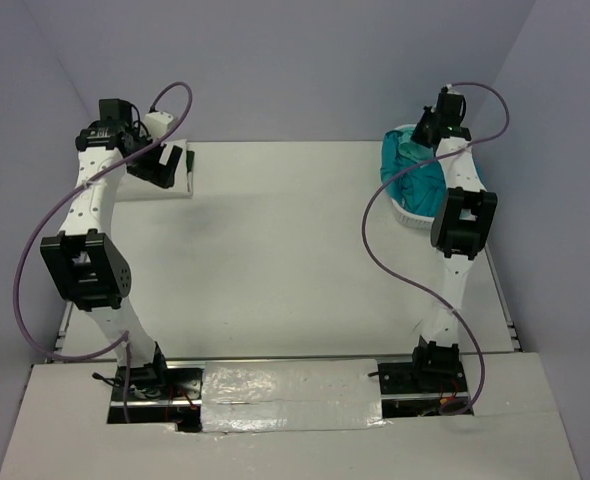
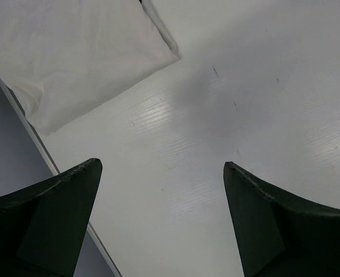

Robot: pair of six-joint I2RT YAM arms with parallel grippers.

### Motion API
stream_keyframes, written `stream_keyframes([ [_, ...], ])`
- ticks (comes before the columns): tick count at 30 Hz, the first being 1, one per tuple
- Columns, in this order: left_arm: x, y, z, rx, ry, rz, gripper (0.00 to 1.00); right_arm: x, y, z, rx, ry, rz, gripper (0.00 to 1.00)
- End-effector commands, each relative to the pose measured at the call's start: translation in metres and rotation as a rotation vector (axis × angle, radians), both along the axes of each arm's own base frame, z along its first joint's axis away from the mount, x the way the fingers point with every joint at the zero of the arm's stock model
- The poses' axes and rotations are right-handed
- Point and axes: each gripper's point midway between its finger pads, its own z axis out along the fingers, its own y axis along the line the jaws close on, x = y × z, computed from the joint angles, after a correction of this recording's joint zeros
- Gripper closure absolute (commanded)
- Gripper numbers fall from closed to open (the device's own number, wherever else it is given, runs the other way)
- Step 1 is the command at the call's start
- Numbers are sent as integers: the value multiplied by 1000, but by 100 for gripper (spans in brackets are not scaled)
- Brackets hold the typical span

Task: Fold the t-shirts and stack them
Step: Grab crumpled tshirt from bin with the right arm

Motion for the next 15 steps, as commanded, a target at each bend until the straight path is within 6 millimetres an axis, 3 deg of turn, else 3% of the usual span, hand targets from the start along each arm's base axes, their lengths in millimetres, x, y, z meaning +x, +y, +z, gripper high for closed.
stream_keyframes([
  [1,-13,-7,39,-1,-107,-36,1,-23,-4,168,-87,-311,-8,100],
  [3,-21,-10,45,-9,-128,-50,1,-37,-1,190,-94,-357,0,100],
  [8,-40,-30,49,-68,-172,-129,1,-109,8,254,-108,-472,-25,100],
  [9,-41,-31,50,-80,-178,-120,1,-135,11,274,-113,-513,-32,100],
  [11,-43,-35,51,-106,-188,-110,1,-161,13,303,-139,-570,-35,100],
  [12,-43,-37,51,-129,-186,-95,1,-187,13,334,-162,-632,-51,100],
  [13,-45,-39,53,-143,-187,-96,1,-200,14,350,-202,-660,-49,100],
  [14,-47,-45,55,-167,-189,-111,1,-225,12,378,-230,-712,-71,100],
  [15,-47,-47,58,-176,-198,-118,1,-237,13,390,-250,-735,-70,100],
])
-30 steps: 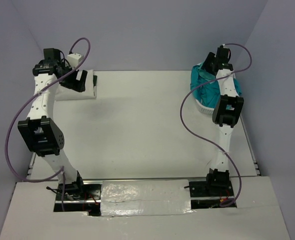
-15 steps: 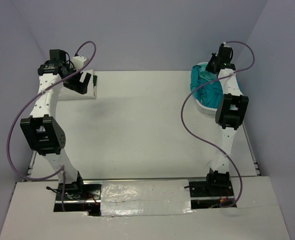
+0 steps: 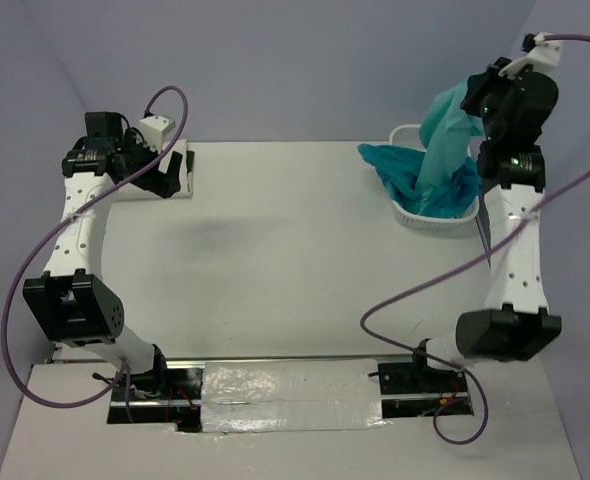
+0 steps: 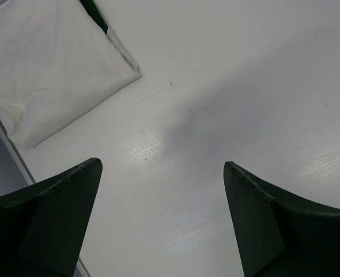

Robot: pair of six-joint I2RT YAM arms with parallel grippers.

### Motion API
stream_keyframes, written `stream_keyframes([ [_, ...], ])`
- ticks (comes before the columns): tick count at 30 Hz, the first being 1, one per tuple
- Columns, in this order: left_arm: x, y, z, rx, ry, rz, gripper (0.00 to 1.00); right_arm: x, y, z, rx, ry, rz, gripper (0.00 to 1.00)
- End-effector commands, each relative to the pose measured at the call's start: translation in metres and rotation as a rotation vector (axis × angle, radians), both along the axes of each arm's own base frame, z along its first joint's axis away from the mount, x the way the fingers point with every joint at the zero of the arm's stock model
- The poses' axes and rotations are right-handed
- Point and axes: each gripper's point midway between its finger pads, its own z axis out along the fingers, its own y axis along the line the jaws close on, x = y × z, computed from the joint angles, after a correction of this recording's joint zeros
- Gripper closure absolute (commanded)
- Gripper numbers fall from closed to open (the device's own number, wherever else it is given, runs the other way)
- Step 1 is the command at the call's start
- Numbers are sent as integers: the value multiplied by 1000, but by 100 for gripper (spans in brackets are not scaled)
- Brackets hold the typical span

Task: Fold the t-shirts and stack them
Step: Grab crumpled tshirt from bin with the right arm, then move the tshirt to the center of the board

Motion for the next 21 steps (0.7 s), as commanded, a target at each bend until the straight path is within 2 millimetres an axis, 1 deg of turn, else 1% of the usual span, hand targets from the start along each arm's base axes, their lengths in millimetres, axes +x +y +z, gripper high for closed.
stream_keyframes([
  [1,1,-16,20,-82,-71,-40,1,-57,-7,82,-117,-196,-69,100],
  [2,-1,-18,25,-88,-88,-44,1,-77,-9,100,-129,-236,-93,100],
  [3,-1,-20,28,-93,-96,-46,1,-88,-12,112,-138,-260,-117,100],
  [4,-2,-20,31,-95,-103,-50,1,-98,-15,118,-154,-270,-135,100],
  [5,-3,-22,33,-104,-103,-53,1,-112,-15,130,-162,-299,-149,100],
  [6,-4,-23,35,-109,-107,-56,1,-120,-14,135,-172,-312,-149,100],
  [8,-6,-25,41,-113,-120,-59,1,-138,-7,150,-188,-346,-129,100],
  [9,-7,-25,43,-114,-128,-64,1,-148,-2,164,-194,-381,-113,100],
  [10,-7,-26,45,-113,-136,-66,1,-155,1,171,-195,-394,-101,100],
  [11,-8,-25,47,-112,-144,-62,1,-170,6,194,-194,-449,-91,100],
  [13,-8,-23,46,-112,-144,-41,1,-182,19,214,-194,-497,-38,100],
  [14,-8,-23,45,-122,-139,-28,0,-194,32,235,-208,-549,22,100],
  [16,-8,-24,45,-137,-131,-20,1,-209,49,255,-172,-608,100,100],
  [17,-8,-24,44,-147,-127,-12,1,-224,62,273,-178,-663,163,100],
  [19,-8,-25,45,-156,-127,-4,1,-243,83,292,-127,-742,269,100],
  [20,-9,-26,46,-162,-130,1,1,-251,92,297,-110,-768,316,100],
  [21,-8,-24,47,-163,-131,9,1,-258,105,299,-74,-784,394,100],
])
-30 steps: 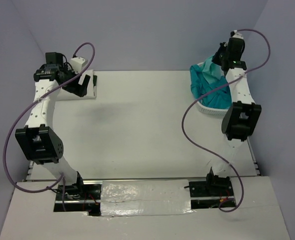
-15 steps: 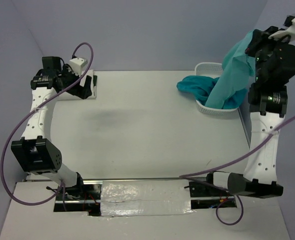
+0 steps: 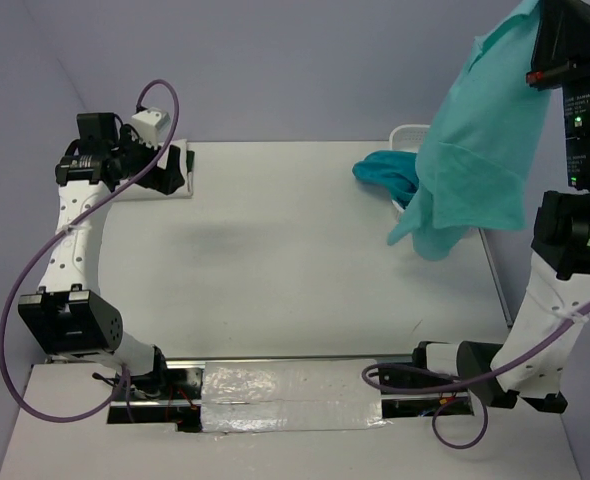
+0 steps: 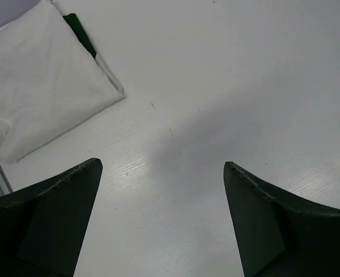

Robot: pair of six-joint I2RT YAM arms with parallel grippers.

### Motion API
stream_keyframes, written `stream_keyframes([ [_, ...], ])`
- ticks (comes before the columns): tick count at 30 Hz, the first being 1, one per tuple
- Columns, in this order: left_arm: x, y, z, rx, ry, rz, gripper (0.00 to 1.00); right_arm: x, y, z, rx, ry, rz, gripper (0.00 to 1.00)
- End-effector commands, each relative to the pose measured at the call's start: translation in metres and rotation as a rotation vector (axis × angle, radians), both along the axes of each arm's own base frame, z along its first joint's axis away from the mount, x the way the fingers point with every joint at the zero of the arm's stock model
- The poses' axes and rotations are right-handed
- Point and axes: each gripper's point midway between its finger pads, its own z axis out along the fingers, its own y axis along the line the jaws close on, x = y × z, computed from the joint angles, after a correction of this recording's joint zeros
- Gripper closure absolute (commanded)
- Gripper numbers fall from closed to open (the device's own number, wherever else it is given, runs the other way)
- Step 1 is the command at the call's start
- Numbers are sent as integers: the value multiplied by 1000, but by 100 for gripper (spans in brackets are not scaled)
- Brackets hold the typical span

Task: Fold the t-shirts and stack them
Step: Move the tshirt to the center of the board

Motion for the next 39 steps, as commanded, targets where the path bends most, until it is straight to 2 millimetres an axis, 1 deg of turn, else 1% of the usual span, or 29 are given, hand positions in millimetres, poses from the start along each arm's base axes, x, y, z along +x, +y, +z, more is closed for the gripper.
stream_keyframes([
  [1,-1,-5,21,-41,-58,14,1,-47,56,30,-13,-130,310,100],
  [3,0,1,25,-50,-67,45,1,-45,71,24,4,-112,398,100],
  [4,1,3,27,-70,-65,65,1,-51,93,21,8,-112,498,100],
  [7,6,21,38,-101,-81,121,1,-24,128,-2,32,-21,604,100],
  [8,8,26,42,-123,-80,144,1,-10,157,-14,44,39,693,100],
  [9,8,36,49,-138,-90,167,1,2,169,-21,60,80,714,100],
  [11,9,48,50,-155,-86,205,1,38,214,-55,76,226,764,100],
  [12,9,50,49,-151,-86,214,1,53,224,-69,94,271,748,100],
  [13,9,51,49,-140,-89,210,1,83,245,-103,128,383,749,100],
  [15,9,52,45,-132,-87,205,1,113,264,-145,173,506,740,100],
  [16,11,53,45,-126,-93,204,1,142,273,-188,194,612,690,100],
  [17,12,54,44,-122,-95,204,1,160,273,-211,202,659,652,100],
  [18,14,55,45,-118,-99,206,1,185,277,-250,197,751,604,100],
  [19,16,55,45,-114,-100,203,1,198,275,-276,196,813,580,100],
  [20,18,56,51,-110,-113,199,1,216,264,-298,193,860,543,84],
  [21,20,58,48,-109,-105,207,1,225,274,-337,155,956,592,63],
  [22,21,59,49,-107,-106,209,1,237,267,-351,141,980,562,42],
  [23,22,59,49,-107,-106,211,1,236,276,-366,97,1027,616,1],
  [24,22,59,47,-108,-102,215,1,239,276,-411,-5,1137,577,0],
  [25,23,60,41,-114,-93,226,1,242,276,-406,-65,1121,552,0],
  [26,22,60,37,-117,-86,232,1,241,276,-417,-124,1144,525,0],
  [27,21,60,35,-126,-83,239,1,230,285,-437,-254,1177,520,0],
  [29,16,58,23,-131,-59,241,1,211,298,-458,-354,1200,543,0],
  [31,12,62,15,-110,-47,253,1,177,323,-495,-471,1218,612,1],
  [33,8,66,2,-90,-23,273,1,146,346,-534,-566,1254,669,10],
  [34,6,69,-6,-81,-6,291,1,137,355,-545,-594,1268,685,30],
  [35,5,70,-7,-80,-5,295,1,131,361,-570,-627,1325,681,37],
  [36,3,70,-11,-85,4,297,1,118,377,-579,-660,1340,711,33],
  [39,1,67,-9,-97,-4,289,1,108,389,-625,-732,1459,682,28],
])
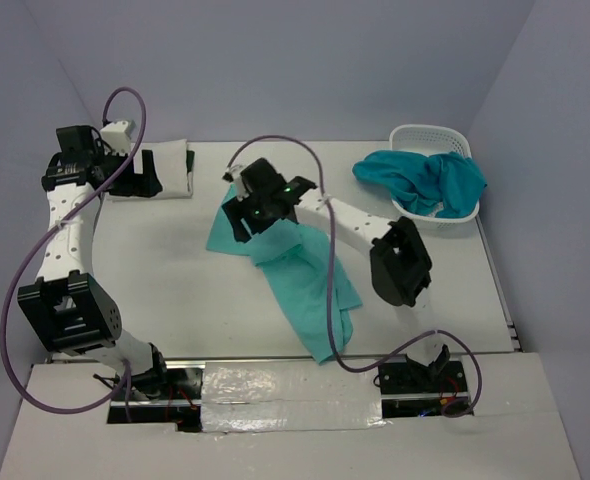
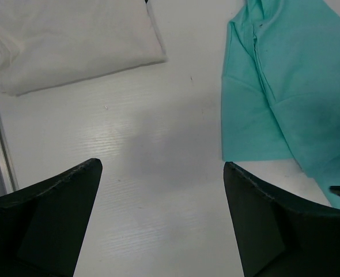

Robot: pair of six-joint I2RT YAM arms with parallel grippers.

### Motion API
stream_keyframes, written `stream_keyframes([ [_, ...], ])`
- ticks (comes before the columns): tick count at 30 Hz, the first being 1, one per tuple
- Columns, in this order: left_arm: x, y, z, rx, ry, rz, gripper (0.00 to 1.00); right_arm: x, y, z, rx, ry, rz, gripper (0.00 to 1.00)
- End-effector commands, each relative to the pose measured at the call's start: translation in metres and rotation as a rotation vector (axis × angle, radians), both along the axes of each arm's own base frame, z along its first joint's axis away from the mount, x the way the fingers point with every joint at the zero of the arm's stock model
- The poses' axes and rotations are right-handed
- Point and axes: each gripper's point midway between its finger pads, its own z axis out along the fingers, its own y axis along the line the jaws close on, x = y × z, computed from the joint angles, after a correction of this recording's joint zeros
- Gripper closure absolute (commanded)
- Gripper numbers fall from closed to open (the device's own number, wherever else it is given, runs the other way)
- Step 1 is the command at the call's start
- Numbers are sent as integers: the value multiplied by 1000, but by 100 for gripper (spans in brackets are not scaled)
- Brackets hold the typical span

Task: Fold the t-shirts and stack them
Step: Move the tshirt to the center of the board, then flatten out the tshirt

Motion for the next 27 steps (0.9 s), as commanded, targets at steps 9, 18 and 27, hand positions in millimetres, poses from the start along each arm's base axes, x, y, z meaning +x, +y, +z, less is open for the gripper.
stream_keyframes([
  [9,-8,-3,34,10,-110,5,1,-9,-27,-124,-314,132,-74,46],
  [18,-6,-8,43,2,-137,-34,2,-8,14,-23,-104,85,-18,100],
  [27,14,-42,61,-6,-141,-169,10,41,-50,106,333,165,-193,100],
])
